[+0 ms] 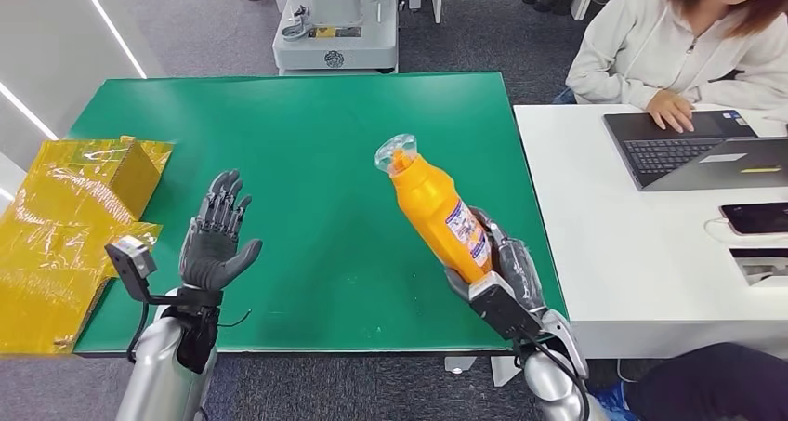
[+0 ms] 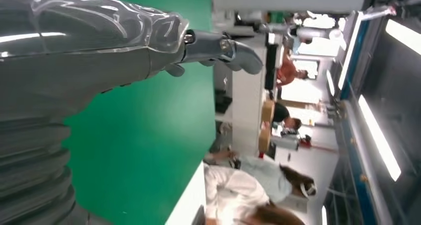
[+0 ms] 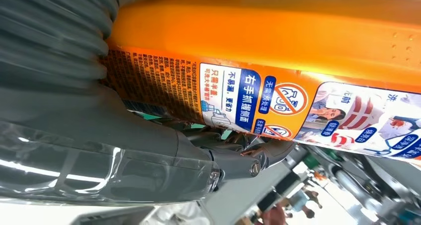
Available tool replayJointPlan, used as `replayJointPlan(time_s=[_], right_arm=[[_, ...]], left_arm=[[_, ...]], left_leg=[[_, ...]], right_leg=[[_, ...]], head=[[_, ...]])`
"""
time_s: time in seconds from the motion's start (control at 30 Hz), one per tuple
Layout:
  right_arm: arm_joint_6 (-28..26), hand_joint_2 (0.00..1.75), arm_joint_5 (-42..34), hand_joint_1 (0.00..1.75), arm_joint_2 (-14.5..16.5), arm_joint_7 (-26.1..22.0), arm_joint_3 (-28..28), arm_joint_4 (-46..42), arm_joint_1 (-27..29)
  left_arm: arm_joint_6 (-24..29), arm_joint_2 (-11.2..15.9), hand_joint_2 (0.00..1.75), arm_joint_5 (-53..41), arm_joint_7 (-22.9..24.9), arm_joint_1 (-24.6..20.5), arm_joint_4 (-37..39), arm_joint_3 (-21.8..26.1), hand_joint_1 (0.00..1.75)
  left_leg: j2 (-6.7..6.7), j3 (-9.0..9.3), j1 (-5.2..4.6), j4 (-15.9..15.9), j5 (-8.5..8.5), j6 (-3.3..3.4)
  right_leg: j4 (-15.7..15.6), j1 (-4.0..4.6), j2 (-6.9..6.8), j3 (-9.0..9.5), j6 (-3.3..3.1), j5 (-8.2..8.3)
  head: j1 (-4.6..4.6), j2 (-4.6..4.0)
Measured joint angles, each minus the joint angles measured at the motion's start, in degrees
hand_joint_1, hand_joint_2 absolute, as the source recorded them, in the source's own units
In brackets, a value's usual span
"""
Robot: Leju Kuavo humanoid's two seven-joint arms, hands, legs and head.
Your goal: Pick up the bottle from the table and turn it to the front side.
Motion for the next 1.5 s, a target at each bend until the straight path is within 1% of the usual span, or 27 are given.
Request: replayJointPlan(time_s=[0.17,0.33,0.47,0.63,0.77,0.93,1.1,1.23,1.5], right_arm=[[0.67,1.75,0.43,1.75,0.52,0.55,1.32,-0.24,-3.56],[2.19,1.75,2.45,1.75,1.33,1.59,4.28,0.74,-8.67],[3.14,1.75,4.03,1.75,1.75,2.25,6.87,2.39,-12.06],[4.1,1.75,4.92,1.75,2.32,3.35,10.08,5.99,-16.66],[4.23,1.75,4.94,1.75,2.58,3.5,11.66,7.84,-18.46],[4.58,1.75,4.92,1.75,2.59,3.45,13.33,8.75,-18.75],[4.45,1.75,3.84,1.75,2.58,3.49,13.72,9.45,-19.55],[4.32,1.75,2.56,1.75,2.7,3.26,13.97,9.67,-21.25],[4.73,1.75,2.03,1.75,3.28,4.45,14.78,9.45,-23.89]], left_arm=[[-2.09,0.38,1.75,2.19,0.91,-6.0,5.59,-2.8,0.0],[-3.71,0.31,1.75,4.27,0.99,-10.9,9.73,-6.14,0.0],[-5.28,0.0,1.75,6.5,1.12,-12.94,10.77,-8.06,0.0],[-5.59,-0.67,1.75,8.58,2.79,-15.0,10.84,-10.47,0.0],[-5.64,-0.85,1.75,9.16,3.04,-16.0,10.78,-11.62,0.0],[-5.95,-0.87,1.75,10.17,3.46,-16.4,10.0,-12.65,0.0],[-4.94,-0.81,1.75,11.21,4.38,-16.45,8.71,-13.09,0.0],[-3.93,-1.08,1.75,11.01,4.13,-16.7,8.68,-13.71,0.0],[-3.94,-1.65,1.75,11.13,3.98,-17.61,8.67,-14.59,0.0]], left_leg=[[0.0,-0.01,-0.01,0.01,0.04,-0.01],[0.0,-0.01,0.0,0.01,0.03,-0.01],[0.0,-0.02,0.0,0.01,0.03,-0.01],[0.0,-0.02,0.0,0.01,0.03,-0.01],[-0.01,-0.02,-0.01,0.01,0.03,-0.01],[-0.01,-0.03,0.0,0.02,0.02,-0.01],[-0.01,-0.03,0.0,0.02,0.01,-0.01],[-0.01,-0.02,0.0,0.02,0.01,-0.01],[-0.01,-0.02,0.0,0.03,0.01,-0.01]], right_leg=[[0.01,0.0,0.02,0.0,0.01,0.02],[0.01,0.0,0.04,-0.01,0.01,0.01],[0.01,0.0,0.04,-0.01,0.01,0.01],[0.01,0.0,0.03,-0.01,0.01,0.01],[0.01,0.0,0.02,-0.01,0.01,0.01],[0.01,0.0,0.03,-0.01,0.02,0.0],[0.0,0.0,0.04,-0.01,0.02,0.0],[0.01,0.0,0.04,-0.01,0.02,0.01],[0.01,0.0,0.04,-0.01,0.02,0.01]], head=[[0.0,0.0],[-0.01,0.0],[0.0,0.0],[0.0,0.0],[0.0,0.0],[0.0,0.0],[-0.01,0.0],[0.0,0.0],[0.0,0.0]])
